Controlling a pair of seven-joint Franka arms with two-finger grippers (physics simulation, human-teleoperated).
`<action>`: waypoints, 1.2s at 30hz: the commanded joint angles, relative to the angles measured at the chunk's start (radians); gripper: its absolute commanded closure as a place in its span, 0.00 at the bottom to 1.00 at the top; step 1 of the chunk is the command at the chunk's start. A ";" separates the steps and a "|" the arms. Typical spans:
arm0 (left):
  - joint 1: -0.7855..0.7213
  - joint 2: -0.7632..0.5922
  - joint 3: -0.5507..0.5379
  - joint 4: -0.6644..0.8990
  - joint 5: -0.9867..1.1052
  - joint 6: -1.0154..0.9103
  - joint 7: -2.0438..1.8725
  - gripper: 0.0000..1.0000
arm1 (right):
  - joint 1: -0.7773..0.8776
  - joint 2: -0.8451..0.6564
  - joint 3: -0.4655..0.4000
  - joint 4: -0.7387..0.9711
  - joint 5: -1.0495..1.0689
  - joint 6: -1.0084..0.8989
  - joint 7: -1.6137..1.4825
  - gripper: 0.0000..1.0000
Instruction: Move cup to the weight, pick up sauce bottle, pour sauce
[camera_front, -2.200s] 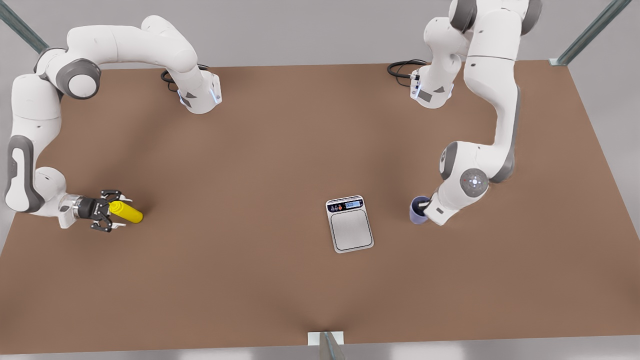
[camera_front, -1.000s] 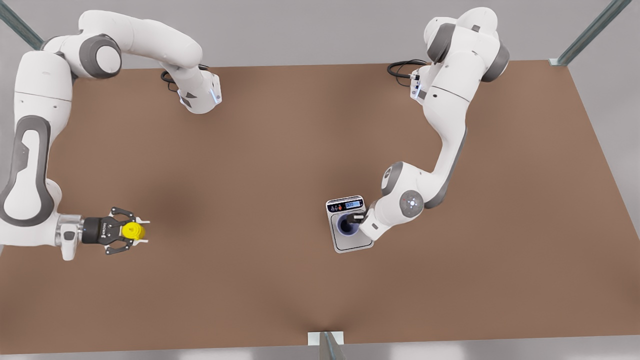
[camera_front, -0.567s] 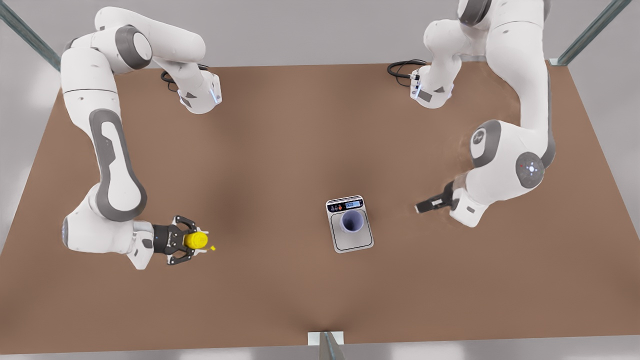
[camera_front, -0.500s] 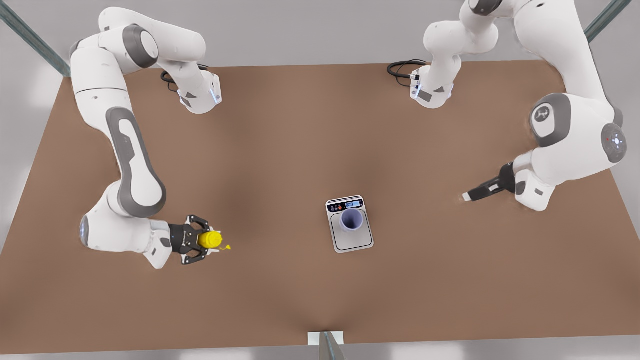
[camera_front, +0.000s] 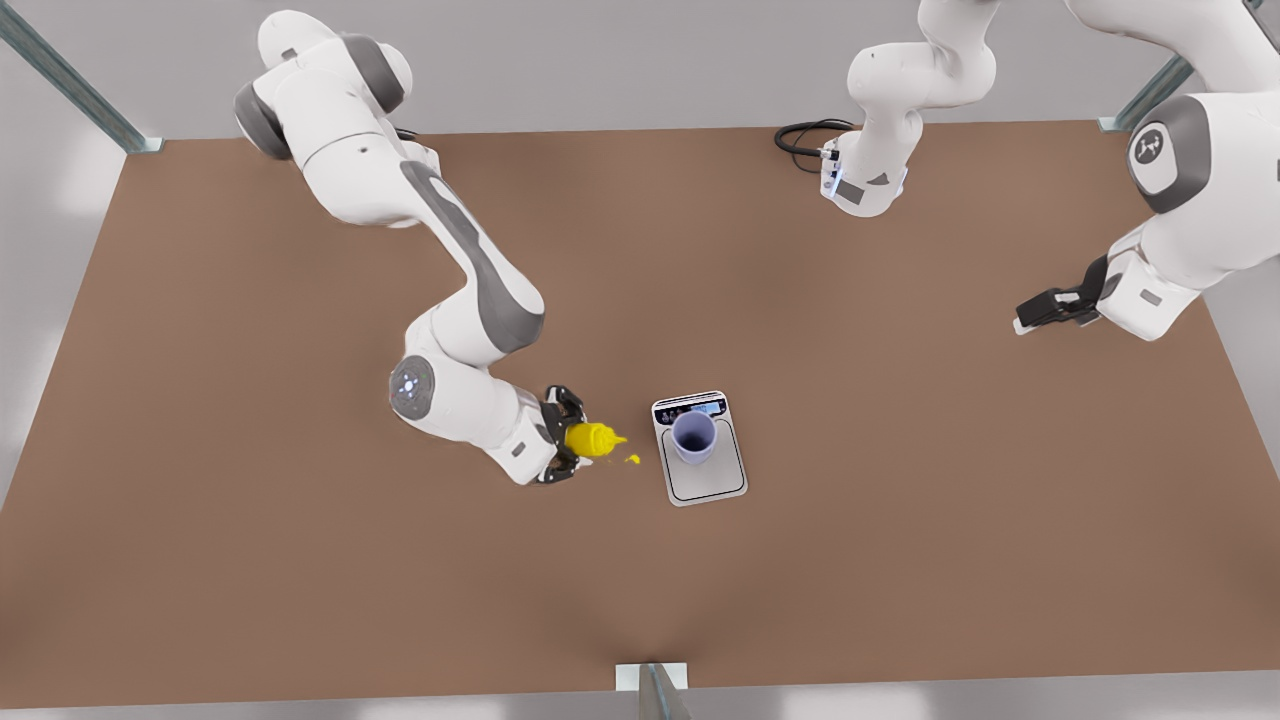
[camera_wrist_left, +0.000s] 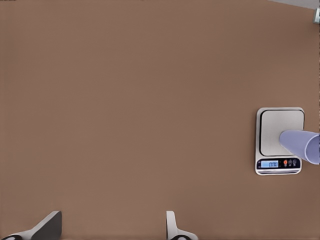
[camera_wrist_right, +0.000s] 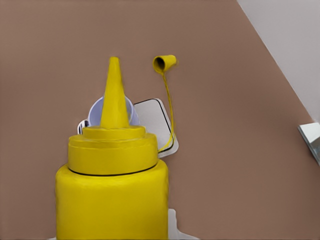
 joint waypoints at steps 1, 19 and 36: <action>-0.034 0.000 0.000 0.000 0.004 0.000 0.000 0.00 | 0.023 0.001 -0.017 0.002 0.013 -0.010 0.005 0.51; -0.014 0.025 0.000 0.002 0.003 0.011 0.000 0.00 | 0.264 0.059 -0.254 0.086 -0.014 -0.011 0.158 0.51; -0.010 0.034 0.000 0.003 0.004 0.021 0.000 0.00 | -0.420 0.013 -0.091 -0.113 0.553 -0.432 -0.813 0.51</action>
